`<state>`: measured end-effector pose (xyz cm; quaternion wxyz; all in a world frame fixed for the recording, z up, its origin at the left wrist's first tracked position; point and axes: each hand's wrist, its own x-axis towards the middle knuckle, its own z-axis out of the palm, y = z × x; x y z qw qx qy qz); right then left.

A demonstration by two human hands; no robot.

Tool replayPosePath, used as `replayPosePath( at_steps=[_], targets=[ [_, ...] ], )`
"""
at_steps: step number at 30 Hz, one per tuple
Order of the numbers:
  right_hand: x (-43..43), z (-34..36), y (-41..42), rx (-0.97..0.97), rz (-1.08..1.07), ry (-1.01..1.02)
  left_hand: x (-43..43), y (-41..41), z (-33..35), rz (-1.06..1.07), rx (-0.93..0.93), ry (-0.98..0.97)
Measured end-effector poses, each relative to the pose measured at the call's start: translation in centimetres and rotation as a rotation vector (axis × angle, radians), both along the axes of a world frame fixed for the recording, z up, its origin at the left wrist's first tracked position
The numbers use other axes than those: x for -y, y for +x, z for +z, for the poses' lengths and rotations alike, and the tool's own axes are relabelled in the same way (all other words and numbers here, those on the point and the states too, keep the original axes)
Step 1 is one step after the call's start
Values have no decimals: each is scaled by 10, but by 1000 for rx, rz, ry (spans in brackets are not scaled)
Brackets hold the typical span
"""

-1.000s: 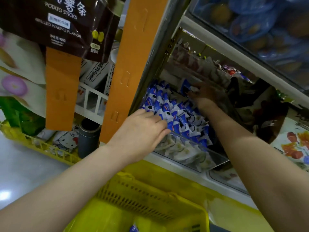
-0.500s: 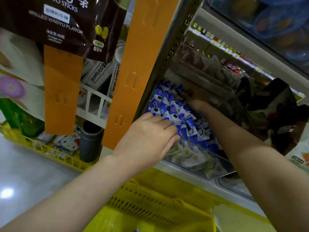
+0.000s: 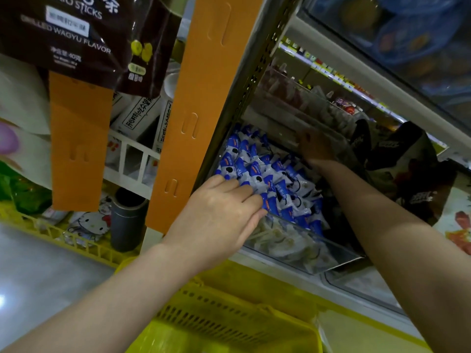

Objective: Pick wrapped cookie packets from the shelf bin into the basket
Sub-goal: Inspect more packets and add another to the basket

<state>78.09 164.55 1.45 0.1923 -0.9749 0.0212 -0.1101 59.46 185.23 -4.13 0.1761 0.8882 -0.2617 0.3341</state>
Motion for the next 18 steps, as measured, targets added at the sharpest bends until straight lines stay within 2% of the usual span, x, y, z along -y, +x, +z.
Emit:
replayPosePath(
  at_steps=[4,12,18],
  targets=[
    [9,-3,0,-73,-100,-85,1,0,-1,2,23,-9],
    [10,-20,2,-196,-76,35,-1,0,-1,-14,28,-24],
    [8,-22,6,-84,-100,118,0,-1,0,-5,-13,-6]
  ],
)
